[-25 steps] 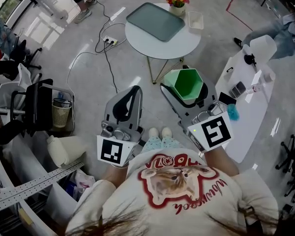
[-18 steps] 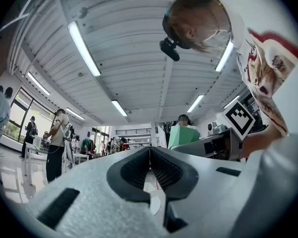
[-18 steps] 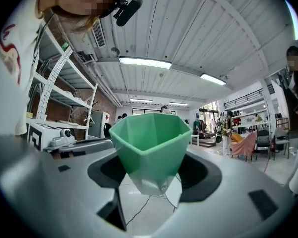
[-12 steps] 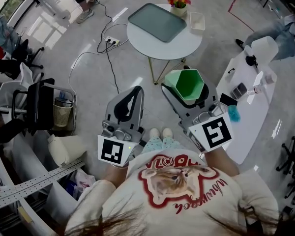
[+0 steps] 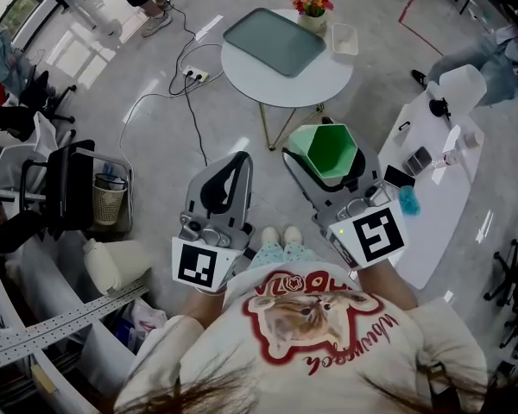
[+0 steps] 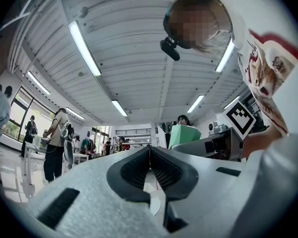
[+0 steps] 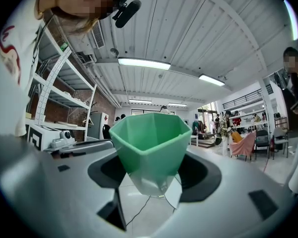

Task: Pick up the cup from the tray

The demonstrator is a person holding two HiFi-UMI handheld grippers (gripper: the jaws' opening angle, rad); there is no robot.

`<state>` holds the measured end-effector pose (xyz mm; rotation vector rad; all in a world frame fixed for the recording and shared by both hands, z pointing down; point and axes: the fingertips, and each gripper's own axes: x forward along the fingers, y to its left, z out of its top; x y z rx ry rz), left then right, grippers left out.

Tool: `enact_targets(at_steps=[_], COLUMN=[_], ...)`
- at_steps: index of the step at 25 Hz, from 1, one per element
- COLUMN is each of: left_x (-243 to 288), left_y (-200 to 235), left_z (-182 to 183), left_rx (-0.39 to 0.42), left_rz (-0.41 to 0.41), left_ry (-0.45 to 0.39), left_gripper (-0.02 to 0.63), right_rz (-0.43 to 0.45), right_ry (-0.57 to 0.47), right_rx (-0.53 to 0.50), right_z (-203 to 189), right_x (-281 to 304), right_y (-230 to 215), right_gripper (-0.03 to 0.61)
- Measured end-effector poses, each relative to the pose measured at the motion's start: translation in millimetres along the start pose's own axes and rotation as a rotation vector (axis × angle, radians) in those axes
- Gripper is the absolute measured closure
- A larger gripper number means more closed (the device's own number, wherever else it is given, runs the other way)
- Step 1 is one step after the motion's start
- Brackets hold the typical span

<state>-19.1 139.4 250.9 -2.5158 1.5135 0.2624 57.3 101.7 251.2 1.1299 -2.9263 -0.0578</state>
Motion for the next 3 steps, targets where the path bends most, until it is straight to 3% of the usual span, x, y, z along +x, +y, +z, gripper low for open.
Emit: enact_targets(at_steps=[3], left_x=[0.7], left_y=[-1.3], left_z=[0.9], left_rx=[-0.004], left_rz=[-0.001], left_ry=[-0.001], left_gripper=[0.598], right_rz=[0.012], right_ry=[-0.006], right_rx=[-0.012], right_z=[-0.5], right_x=[0.0], right_y=[1.4], right_gripper=[0.275])
